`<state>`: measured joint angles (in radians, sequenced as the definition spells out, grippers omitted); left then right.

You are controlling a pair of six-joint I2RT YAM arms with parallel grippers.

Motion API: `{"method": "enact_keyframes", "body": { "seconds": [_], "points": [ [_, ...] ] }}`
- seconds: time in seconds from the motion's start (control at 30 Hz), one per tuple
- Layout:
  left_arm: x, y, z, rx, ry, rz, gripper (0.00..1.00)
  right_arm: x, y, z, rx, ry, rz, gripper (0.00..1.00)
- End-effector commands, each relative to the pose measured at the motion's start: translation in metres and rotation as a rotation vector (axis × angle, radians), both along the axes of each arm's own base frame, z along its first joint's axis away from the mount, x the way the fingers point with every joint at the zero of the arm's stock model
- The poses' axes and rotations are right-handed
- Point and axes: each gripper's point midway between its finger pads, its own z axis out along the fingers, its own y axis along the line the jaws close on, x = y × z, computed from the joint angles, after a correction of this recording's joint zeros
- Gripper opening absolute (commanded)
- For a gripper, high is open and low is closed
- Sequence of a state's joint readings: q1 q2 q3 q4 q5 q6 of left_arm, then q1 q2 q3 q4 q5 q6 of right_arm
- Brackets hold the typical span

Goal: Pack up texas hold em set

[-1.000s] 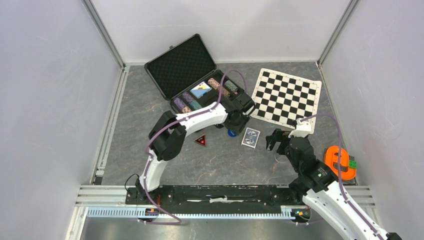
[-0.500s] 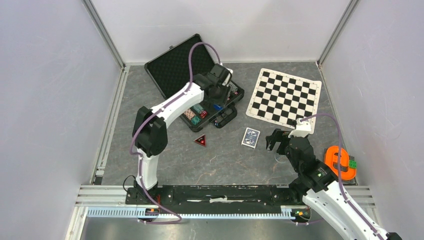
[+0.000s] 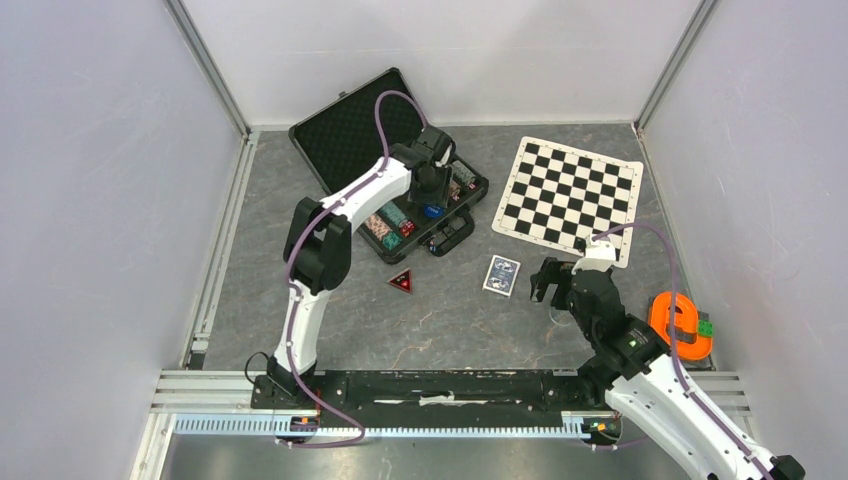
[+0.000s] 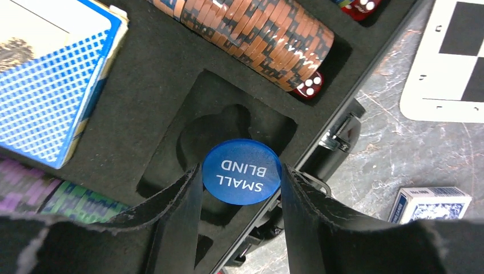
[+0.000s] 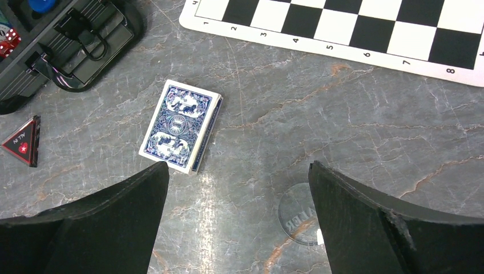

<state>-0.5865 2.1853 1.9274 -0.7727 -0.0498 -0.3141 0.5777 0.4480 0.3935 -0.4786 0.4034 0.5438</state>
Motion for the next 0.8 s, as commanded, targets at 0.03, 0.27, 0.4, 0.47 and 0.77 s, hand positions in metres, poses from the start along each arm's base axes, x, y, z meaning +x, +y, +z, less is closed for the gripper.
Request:
{"method": "enact_keyframes", "body": {
  "seconds": [0.03, 0.27, 0.4, 0.47, 0.77],
  "points": [
    [0.013, -0.002, 0.002, -0.006, -0.022, 0.077, 0.5, 0.008, -0.001, 0.017, 0.006, -0.06, -0.014, 0.98],
    [0.019, 0.013, -0.009, 0.081, -0.041, 0.111, 0.5, 0.008, -0.001, 0.017, 0.004, -0.062, -0.015, 0.98],
    [0.024, 0.018, -0.014, 0.119, -0.055, 0.115, 0.5, 0.007, -0.001, 0.015, 0.003, -0.061, -0.012, 1.0],
    [0.024, 0.017, -0.018, 0.119, -0.048, 0.106, 0.5, 0.007, -0.002, 0.015, 0.004, -0.062, -0.013, 0.99],
    [0.016, 0.007, -0.018, 0.075, -0.015, 0.064, 0.64, 0.007, -0.003, 0.012, 0.001, -0.057, -0.017, 0.99]
  ]
}}
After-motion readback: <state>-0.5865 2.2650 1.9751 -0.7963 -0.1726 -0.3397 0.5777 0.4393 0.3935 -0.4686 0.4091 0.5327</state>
